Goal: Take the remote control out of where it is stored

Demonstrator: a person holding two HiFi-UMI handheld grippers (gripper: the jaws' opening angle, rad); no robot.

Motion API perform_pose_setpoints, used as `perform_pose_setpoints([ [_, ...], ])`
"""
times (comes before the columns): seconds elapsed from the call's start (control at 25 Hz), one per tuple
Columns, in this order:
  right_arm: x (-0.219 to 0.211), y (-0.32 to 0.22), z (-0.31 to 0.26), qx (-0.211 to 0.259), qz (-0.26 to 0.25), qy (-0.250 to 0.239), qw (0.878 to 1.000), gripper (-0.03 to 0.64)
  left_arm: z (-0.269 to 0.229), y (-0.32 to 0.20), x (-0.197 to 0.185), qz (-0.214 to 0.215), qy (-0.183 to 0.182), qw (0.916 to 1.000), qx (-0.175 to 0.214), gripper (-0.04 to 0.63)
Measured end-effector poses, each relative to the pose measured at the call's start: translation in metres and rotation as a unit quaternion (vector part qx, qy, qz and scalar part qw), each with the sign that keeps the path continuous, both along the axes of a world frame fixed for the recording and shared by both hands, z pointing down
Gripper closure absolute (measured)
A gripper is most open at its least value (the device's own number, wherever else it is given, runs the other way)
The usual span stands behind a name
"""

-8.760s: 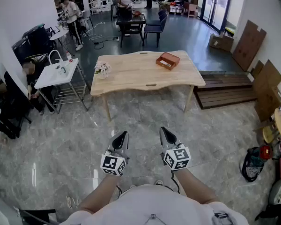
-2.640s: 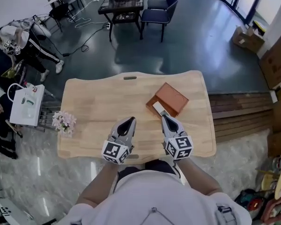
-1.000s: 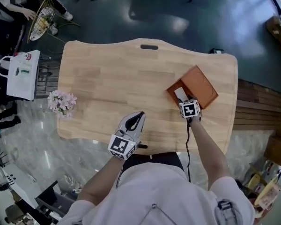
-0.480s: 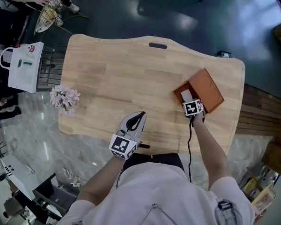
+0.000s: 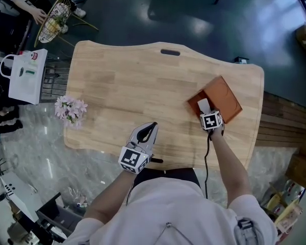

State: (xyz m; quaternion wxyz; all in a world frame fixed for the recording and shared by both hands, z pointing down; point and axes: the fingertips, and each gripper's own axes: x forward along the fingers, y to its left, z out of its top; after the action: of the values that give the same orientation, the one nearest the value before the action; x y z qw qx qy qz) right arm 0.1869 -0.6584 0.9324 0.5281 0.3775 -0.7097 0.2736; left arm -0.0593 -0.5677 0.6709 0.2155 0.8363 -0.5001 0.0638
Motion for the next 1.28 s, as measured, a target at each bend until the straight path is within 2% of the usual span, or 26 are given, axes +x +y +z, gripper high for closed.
perform_pose_setpoints([
  [0.24, -0.007, -0.005, -0.059, 0.074, 0.012, -0.048, 0.996, 0.334, -0.01, 0.001, 0.005, 0.01, -0.001, 0.9999, 0.008, 0.594],
  [0.32, -0.013, -0.007, -0.094, 0.109, 0.023, -0.077, 0.991, 0.334, -0.019, -0.002, 0.009, 0.018, -0.001, 0.9997, 0.016, 0.594],
  [0.44, -0.022, -0.01, -0.155, 0.169, 0.045, -0.127, 0.976, 0.334, -0.036, -0.01, 0.019, 0.035, 0.004, 0.9988, 0.035, 0.594],
  [0.68, -0.036, -0.006, -0.273, 0.275, 0.069, -0.214, 0.935, 0.334, -0.089, -0.028, 0.037, 0.058, 0.002, 0.9938, 0.095, 0.594],
  [0.92, -0.036, 0.019, -0.376, 0.362, 0.087, -0.288, 0.882, 0.334, -0.148, -0.033, 0.039, 0.054, 0.0, 0.9876, 0.148, 0.594],
  [1.12, -0.031, 0.048, -0.446, 0.422, 0.087, -0.328, 0.841, 0.334, -0.193, -0.027, 0.027, 0.029, -0.005, 0.9828, 0.182, 0.595],
  [1.28, -0.025, 0.065, -0.483, 0.455, 0.088, -0.344, 0.817, 0.334, -0.227, -0.019, 0.021, 0.02, -0.014, 0.9758, 0.217, 0.595],
])
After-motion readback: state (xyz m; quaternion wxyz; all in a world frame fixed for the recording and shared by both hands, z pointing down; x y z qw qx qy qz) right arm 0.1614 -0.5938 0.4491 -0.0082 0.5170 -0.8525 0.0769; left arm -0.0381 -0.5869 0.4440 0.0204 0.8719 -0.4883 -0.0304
